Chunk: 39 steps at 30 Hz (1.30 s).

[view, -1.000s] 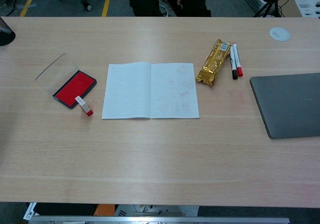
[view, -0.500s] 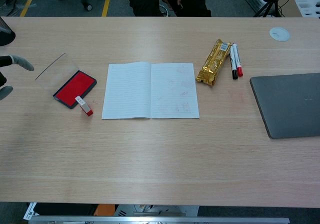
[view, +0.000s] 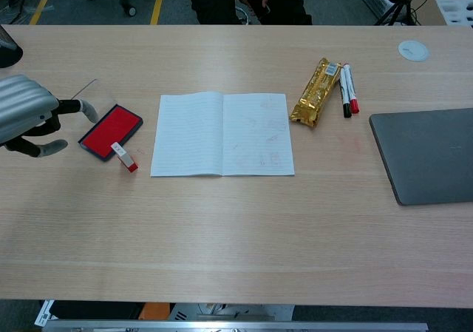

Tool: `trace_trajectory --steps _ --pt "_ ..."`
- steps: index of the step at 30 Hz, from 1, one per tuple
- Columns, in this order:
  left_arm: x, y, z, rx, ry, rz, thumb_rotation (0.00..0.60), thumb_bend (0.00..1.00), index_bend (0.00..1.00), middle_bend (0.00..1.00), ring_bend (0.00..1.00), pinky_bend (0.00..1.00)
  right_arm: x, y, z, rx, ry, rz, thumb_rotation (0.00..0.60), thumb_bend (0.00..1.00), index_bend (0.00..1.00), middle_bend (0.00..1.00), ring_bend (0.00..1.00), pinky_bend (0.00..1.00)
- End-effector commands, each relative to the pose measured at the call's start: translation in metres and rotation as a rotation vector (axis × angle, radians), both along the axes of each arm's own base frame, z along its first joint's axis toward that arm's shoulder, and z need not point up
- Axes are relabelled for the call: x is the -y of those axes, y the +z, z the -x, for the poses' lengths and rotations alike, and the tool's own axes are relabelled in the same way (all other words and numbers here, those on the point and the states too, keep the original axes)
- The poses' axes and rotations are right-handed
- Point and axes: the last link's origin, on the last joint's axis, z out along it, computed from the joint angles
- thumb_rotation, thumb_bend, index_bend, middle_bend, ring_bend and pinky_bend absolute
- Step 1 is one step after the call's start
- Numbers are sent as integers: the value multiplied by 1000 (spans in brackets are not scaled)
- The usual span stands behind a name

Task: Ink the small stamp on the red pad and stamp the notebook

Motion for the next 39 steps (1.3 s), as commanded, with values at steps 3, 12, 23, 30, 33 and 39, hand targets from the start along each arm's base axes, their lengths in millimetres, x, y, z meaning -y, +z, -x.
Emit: trace_trajectory --steps 3,12,23,30,33,39 --pt "-1 -6 -4 -7 -34 2 600 186 318 1000 1000 1000 -2 -1 2 1 -8 -2 600 205 263 348 179 299" --pt "-2 -12 -6 8 -37 -6 600 82 382 1000 1000 1000 -4 -1 4 5 -13 -8 600 205 263 348 179 299" --pt "-9 -27 -19 21 -25 24 600 91 466 1000 1000 1000 -6 -2 8 10 -18 -6 600 205 263 348 179 299" --pt "-19 -38 -29 -26 -35 46 600 224 462 1000 1000 1000 -8 -2 12 15 -26 -6 600 205 263 348 179 299" --pt "-22 -43 -33 -41 -27 57 600 249 450 1000 1000 1000 -8 -3 14 16 -31 -8 600 205 263 348 179 299" --pt "-26 -53 -37 -83 -10 72 600 252 421 1000 1000 1000 -9 -4 18 22 -38 -7 600 205 263 348 179 299"
